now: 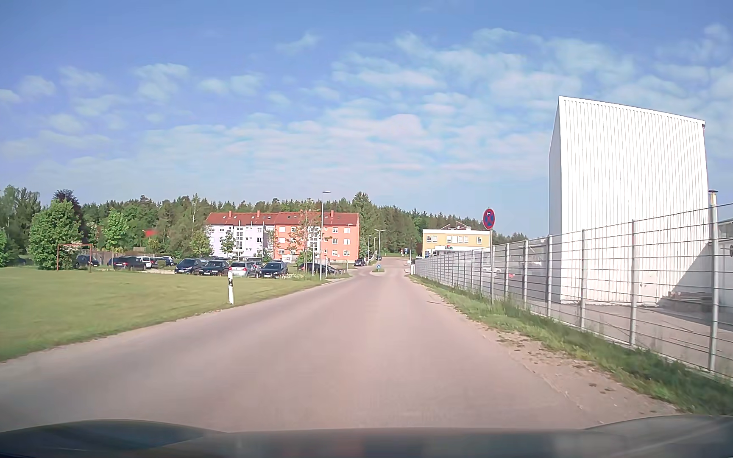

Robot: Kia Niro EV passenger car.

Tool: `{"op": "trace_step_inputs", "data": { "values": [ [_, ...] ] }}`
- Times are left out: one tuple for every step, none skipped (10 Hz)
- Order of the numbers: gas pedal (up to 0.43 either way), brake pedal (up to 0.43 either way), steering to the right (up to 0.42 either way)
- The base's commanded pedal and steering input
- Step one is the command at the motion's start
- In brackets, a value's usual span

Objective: Follow the waypoints while adhering to traffic rules and regulations

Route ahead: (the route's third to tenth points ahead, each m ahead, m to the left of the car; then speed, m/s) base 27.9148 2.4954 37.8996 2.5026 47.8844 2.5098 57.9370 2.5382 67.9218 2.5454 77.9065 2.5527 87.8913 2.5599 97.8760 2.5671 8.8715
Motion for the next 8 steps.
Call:
{"op": "trace_step_inputs", "data": {
  "values": [
    [0.087, 0.0, 0.004],
    [0.087, 0.0, 0.003],
    [0.087, 0.0, 0.003],
    [0.087, 0.0, 0.003],
    [0.087, 0.0, 0.003],
    [0.087, 0.0, 0.003],
    [0.087, 0.0, 0.002],
    [0.087, 0.0, 0.002]
  ]
}}
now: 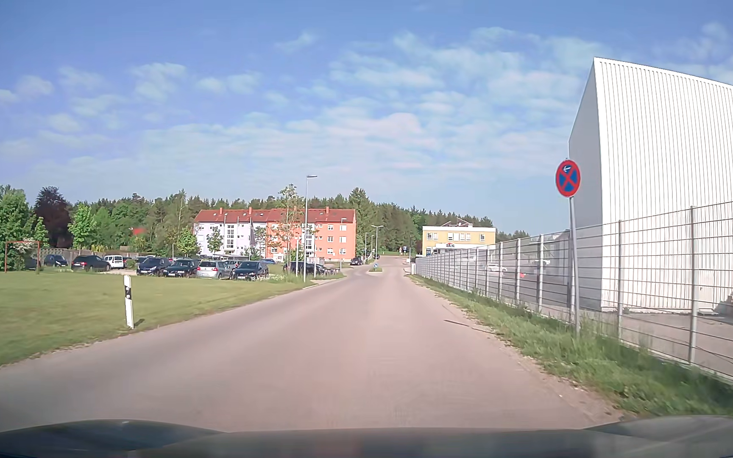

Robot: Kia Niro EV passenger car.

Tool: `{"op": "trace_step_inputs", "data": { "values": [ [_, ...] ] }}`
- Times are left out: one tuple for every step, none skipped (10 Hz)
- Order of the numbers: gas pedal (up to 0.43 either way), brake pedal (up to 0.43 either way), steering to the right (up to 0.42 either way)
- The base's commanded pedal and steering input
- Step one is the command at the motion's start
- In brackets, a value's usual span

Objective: Follow the waypoints while adhering to traffic rules and regulations

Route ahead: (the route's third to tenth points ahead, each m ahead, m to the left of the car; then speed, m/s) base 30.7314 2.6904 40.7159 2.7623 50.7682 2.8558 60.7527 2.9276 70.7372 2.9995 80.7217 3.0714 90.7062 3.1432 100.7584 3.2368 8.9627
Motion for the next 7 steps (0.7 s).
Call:
{"op": "trace_step_inputs", "data": {
  "values": [
    [0.087, 0.0, 0.001],
    [0.087, 0.0, 0.001],
    [0.087, 0.0, 0.0],
    [0.098, 0.0, 0.0],
    [0.098, 0.0, 0.0],
    [0.11, 0.0, -0.001],
    [0.11, 0.0, 0.0]
  ]
}}
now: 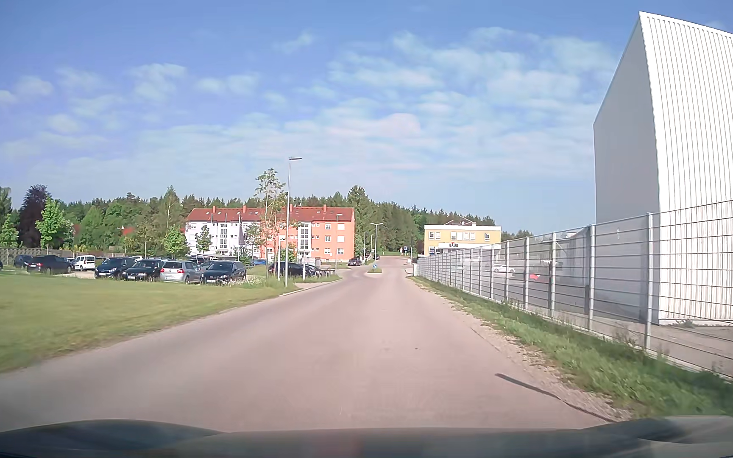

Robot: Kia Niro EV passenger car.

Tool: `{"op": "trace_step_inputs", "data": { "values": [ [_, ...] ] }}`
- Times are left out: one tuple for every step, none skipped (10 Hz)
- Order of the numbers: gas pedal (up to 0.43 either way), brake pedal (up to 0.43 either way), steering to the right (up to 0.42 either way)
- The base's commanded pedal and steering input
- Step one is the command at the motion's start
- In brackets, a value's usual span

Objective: Follow the waypoints while adhering to traffic rules and regulations

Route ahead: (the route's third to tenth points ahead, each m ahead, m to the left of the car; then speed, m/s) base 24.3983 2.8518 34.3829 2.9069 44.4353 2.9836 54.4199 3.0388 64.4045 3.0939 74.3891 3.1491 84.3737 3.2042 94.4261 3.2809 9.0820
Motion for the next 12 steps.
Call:
{"op": "trace_step_inputs", "data": {
  "values": [
    [0.11, 0.0, -0.001],
    [0.11, 0.0, 0.0],
    [0.11, 0.0, 0.001],
    [0.11, 0.0, 0.001],
    [0.11, 0.0, 0.001],
    [0.11, 0.0, 0.001],
    [0.11, 0.0, 0.001],
    [0.11, 0.0, 0.001],
    [0.11, 0.0, 0.001],
    [0.11, 0.0, 0.001],
    [0.11, 0.0, 0.001],
    [0.11, 0.0, 0.001]
  ]
}}
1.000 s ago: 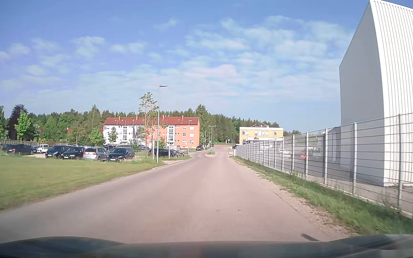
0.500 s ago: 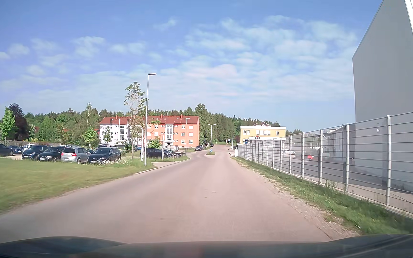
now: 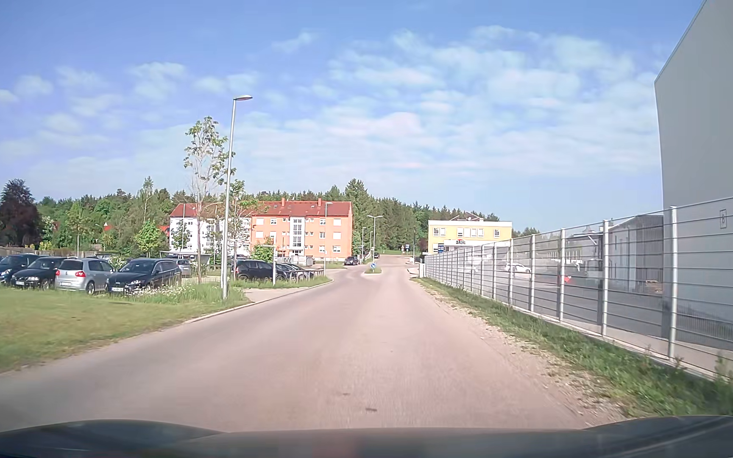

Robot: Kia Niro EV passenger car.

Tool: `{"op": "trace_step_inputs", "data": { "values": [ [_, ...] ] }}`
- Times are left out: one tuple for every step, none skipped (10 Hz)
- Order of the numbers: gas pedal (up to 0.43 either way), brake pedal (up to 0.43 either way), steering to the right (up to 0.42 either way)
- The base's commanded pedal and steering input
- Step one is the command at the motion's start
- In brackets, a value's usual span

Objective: Follow the waypoints while adhering to traffic rules and regulations

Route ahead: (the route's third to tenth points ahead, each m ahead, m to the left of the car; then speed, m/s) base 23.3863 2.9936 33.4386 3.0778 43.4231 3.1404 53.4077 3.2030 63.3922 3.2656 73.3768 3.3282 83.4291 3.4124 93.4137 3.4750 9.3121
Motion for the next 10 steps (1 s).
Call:
{"op": "trace_step_inputs", "data": {
  "values": [
    [0.11, 0.0, 0.001],
    [0.11, 0.0, 0.001],
    [0.11, 0.0, 0.002],
    [0.11, 0.0, 0.002],
    [0.11, 0.0, 0.002],
    [0.11, 0.0, 0.002],
    [0.11, 0.0, 0.002],
    [0.11, 0.0, 0.002],
    [0.11, 0.0, 0.002],
    [0.11, 0.0, 0.002]
  ]
}}
